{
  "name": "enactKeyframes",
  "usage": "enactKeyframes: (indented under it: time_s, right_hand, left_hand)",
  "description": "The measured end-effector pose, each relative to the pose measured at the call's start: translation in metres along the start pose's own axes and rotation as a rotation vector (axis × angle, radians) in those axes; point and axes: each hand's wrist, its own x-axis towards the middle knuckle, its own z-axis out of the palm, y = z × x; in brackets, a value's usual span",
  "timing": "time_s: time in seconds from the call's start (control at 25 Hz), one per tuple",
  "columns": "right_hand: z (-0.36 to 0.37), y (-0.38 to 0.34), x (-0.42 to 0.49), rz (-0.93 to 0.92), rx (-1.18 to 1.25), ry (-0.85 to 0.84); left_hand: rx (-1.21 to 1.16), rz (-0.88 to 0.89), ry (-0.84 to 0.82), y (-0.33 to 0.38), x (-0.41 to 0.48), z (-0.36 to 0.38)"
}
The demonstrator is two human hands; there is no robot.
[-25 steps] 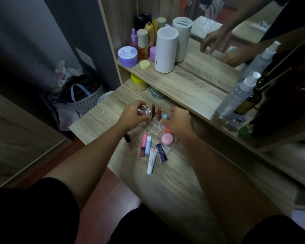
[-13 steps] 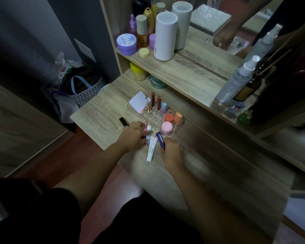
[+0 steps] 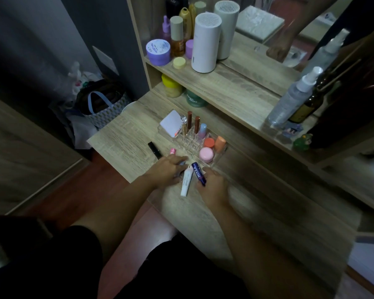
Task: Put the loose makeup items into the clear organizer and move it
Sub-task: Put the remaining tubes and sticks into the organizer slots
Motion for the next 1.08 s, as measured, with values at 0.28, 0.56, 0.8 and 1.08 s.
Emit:
enactKeyframes:
  time_s: [0.28, 0.56, 0.8, 1.08]
  right_hand:
    - [-0.004, 0.001, 0.001, 0.0, 0.18, 0.149]
    - [-0.01, -0.019, 0.02, 0.005, 0.474, 0.199]
    - [-0.021, -0.034, 0.045, -0.008, 0.616, 0.277]
    - [-0.008, -0.032, 0.049, -0.045, 0.585, 0.331]
  left_hand:
    - [-0.382, -0.032, 0.287, 0.008, -0.008, -0.013]
    - [-1.314, -0.53, 0.443, -0.01, -0.008, -0.023]
    - [-1.126, -0.535, 0.518, -0.017, 0.012, -0.034]
    - [-0.504, -0.142, 0.818, 0.051, -0.027, 0.012]
